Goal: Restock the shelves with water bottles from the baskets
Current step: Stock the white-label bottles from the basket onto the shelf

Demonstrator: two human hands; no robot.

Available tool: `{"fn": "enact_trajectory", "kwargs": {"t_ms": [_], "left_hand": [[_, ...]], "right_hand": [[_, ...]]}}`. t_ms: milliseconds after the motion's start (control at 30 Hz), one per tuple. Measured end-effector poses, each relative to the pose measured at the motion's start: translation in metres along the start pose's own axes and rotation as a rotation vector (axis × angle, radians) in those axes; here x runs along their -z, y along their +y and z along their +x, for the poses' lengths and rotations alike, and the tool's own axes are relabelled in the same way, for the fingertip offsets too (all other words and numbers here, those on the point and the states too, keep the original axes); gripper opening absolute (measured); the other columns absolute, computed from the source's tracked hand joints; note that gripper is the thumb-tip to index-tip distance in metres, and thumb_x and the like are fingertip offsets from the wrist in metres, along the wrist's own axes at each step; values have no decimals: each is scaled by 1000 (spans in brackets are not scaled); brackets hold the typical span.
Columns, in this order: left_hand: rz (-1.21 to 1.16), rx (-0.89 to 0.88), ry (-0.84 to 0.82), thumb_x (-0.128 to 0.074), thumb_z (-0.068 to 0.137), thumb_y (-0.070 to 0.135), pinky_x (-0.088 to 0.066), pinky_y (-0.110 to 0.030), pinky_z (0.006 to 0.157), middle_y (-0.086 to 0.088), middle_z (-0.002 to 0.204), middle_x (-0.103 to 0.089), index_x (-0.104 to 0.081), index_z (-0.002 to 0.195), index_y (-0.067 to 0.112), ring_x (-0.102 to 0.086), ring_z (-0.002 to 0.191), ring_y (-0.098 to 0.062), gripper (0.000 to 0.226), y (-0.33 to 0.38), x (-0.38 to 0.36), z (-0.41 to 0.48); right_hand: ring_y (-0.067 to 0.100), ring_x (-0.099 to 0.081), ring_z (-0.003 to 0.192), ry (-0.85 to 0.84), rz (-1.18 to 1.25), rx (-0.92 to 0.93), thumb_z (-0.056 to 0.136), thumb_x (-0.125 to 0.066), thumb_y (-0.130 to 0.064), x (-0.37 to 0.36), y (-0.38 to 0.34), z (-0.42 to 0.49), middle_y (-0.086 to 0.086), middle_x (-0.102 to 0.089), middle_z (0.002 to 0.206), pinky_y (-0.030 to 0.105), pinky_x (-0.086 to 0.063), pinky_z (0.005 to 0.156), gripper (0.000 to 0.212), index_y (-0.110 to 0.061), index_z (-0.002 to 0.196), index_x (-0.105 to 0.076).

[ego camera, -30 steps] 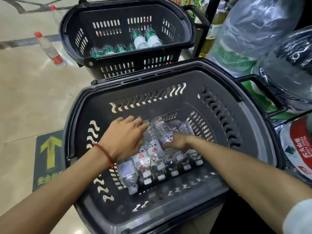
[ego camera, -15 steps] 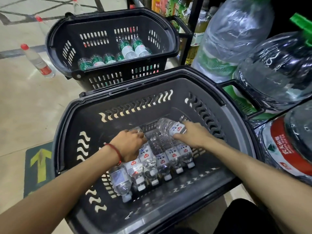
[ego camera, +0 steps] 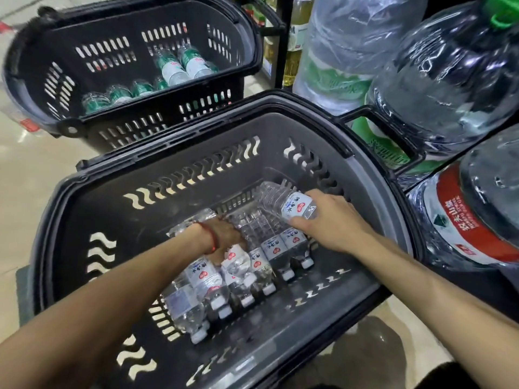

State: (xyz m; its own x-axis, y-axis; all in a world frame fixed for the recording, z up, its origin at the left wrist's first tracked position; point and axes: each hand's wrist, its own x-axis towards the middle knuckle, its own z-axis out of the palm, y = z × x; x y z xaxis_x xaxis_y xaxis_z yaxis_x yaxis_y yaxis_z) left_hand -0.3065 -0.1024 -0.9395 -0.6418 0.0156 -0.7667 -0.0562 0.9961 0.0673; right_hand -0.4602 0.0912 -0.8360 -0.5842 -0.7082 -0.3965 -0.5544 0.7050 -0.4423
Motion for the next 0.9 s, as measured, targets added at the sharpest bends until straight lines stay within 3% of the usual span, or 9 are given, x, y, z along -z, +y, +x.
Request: {"fn": "enact_trajectory", "kwargs": {"t_ms": [100, 267, 367, 467, 567, 633, 700, 833, 900], "left_hand": [[-43, -7, 83, -75, 89, 27, -24, -50, 123, 1, 165, -31, -31, 156, 38, -29, 152, -25, 81, -8, -9, 6], [-26, 48, 147, -72, 81, 61, 2, -56, 123, -1, 170, -11, -15, 160, 37, -11, 157, -26, 100, -3, -31, 23], [-15, 77, 194, -66, 87, 63, 3, -54, 123, -5, 170, -10, -16, 161, 30, -11, 157, -26, 95, -3, -39, 27], [-171, 111, 252, -50, 105, 45, 9, -44, 121, -8, 170, -11, -13, 162, 24, -11, 157, -24, 71, -4, -44, 26], [-227, 84, 375, -53, 105, 37, 0, -42, 124, -9, 166, -26, -21, 159, 22, -23, 153, -26, 64, -6, -48, 19], [-195, 43, 435, -63, 96, 48, -13, -50, 127, -10, 162, -31, -24, 157, 21, -30, 149, -28, 77, -4, -45, 6], [-291, 6, 541, -63, 87, 63, -33, -52, 121, -9, 152, -44, -33, 152, 19, -44, 139, -26, 83, 0, -35, -9], [-628, 68, 742, -59, 75, 75, -52, -39, 103, -1, 135, -57, -45, 142, 17, -58, 117, -17, 89, 11, -19, -45], [-771, 114, 841, -70, 76, 68, -51, -33, 100, 5, 131, -59, -49, 139, 21, -58, 115, -13, 82, 14, -19, -59]], "right_hand": [[6, -61, 72, 13, 3, -7, 91, -75, -51, 0, 5, 4, -7, -65, 92, 23, -41, 52, 39, -22, 110, -58], [5, -59, 73, 18, -4, -51, 91, -75, -51, 3, 10, 11, -7, -64, 93, 24, -37, 51, 39, -22, 110, -58], [12, -62, 78, 35, 6, -64, 88, -76, -54, 2, 9, 14, -3, -67, 98, 29, -43, 57, 42, -23, 111, -60], [14, -64, 78, 38, 13, -67, 86, -77, -57, -1, 7, 15, -1, -67, 100, 31, -49, 61, 46, -24, 114, -61], [12, -65, 83, 42, 18, -60, 82, -82, -56, 1, 3, 11, -2, -69, 104, 28, -51, 66, 55, -24, 123, -65], [14, -62, 97, 81, 5, -38, 79, -87, -53, 4, -2, 6, 1, -72, 116, 33, -54, 88, 68, -22, 135, -65], [9, -56, 94, 99, 2, -37, 76, -91, -47, 6, -8, 1, 0, -74, 116, 35, -49, 101, 73, -19, 138, -64], [7, -63, 75, 88, 88, -66, 70, -92, -43, 8, -14, -10, -2, -76, 110, 47, -56, 102, 76, -19, 137, -64], [7, -59, 74, 121, 71, -38, 70, -92, -43, 15, -14, -19, -1, -74, 111, 32, -58, 84, 78, -18, 138, -64]]}}
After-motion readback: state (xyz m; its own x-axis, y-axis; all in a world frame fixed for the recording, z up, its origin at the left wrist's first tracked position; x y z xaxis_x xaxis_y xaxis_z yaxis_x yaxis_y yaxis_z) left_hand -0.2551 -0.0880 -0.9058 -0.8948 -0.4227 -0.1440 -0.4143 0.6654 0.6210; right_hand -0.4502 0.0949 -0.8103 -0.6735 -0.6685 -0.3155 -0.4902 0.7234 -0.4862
